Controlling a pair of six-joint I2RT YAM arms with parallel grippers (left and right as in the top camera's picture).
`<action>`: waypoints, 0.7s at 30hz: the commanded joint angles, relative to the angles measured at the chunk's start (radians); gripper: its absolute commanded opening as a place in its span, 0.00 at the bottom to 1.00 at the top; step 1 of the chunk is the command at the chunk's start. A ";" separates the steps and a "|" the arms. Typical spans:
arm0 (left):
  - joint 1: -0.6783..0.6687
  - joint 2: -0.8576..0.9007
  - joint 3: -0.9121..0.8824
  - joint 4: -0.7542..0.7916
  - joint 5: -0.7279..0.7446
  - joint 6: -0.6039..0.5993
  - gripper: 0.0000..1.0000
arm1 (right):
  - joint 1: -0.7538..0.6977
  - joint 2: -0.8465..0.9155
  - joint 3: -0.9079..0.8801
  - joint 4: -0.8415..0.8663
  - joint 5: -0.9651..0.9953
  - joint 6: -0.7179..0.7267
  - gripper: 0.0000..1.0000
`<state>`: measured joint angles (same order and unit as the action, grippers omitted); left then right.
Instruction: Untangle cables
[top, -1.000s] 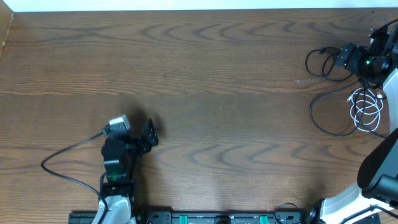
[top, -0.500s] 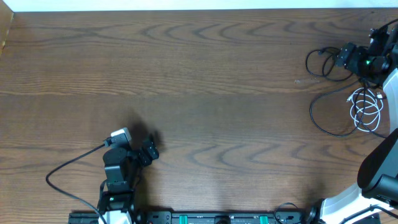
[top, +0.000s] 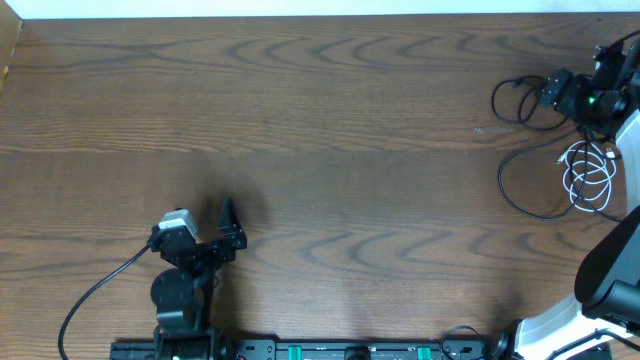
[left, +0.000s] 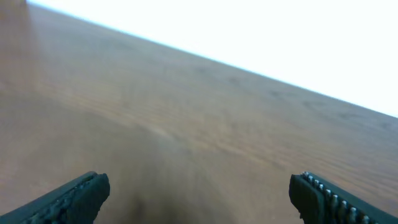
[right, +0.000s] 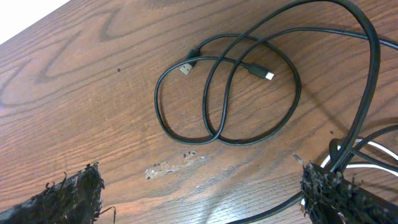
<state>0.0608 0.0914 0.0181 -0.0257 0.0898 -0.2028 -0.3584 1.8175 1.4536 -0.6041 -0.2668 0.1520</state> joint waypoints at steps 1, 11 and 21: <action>-0.018 -0.077 -0.014 -0.041 0.002 0.122 0.98 | 0.006 0.002 0.005 0.002 -0.005 -0.003 0.99; -0.100 -0.090 -0.014 -0.049 -0.088 0.214 0.98 | 0.005 0.002 0.005 0.002 -0.005 -0.003 0.99; -0.100 -0.090 -0.014 -0.048 -0.095 0.247 0.98 | 0.006 0.002 0.005 0.002 -0.005 -0.003 0.99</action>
<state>-0.0349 0.0116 0.0196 -0.0303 0.0277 0.0216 -0.3584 1.8175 1.4536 -0.6041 -0.2668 0.1520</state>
